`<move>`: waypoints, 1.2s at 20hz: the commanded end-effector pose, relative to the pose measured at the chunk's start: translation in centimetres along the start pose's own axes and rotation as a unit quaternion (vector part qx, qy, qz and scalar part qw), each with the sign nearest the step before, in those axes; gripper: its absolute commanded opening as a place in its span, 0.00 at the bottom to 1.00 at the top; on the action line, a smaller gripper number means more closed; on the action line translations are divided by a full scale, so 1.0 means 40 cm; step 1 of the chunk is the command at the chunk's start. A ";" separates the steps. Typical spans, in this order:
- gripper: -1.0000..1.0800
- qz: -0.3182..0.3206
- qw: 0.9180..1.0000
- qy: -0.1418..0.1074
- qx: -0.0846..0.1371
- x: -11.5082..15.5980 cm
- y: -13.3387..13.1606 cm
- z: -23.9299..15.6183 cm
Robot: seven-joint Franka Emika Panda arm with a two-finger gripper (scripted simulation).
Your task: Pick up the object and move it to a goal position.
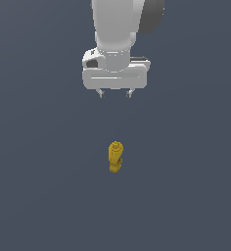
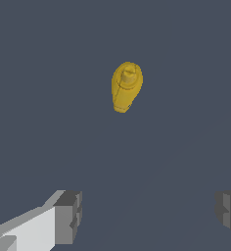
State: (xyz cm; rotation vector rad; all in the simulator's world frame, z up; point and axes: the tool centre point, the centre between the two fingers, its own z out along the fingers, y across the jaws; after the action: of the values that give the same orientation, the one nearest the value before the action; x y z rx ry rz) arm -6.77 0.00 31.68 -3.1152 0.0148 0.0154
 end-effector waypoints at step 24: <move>0.96 0.016 1.000 0.015 0.003 0.090 -0.029 0.011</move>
State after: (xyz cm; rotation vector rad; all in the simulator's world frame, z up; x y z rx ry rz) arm -3.71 1.17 31.64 -3.1070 0.0402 -0.0328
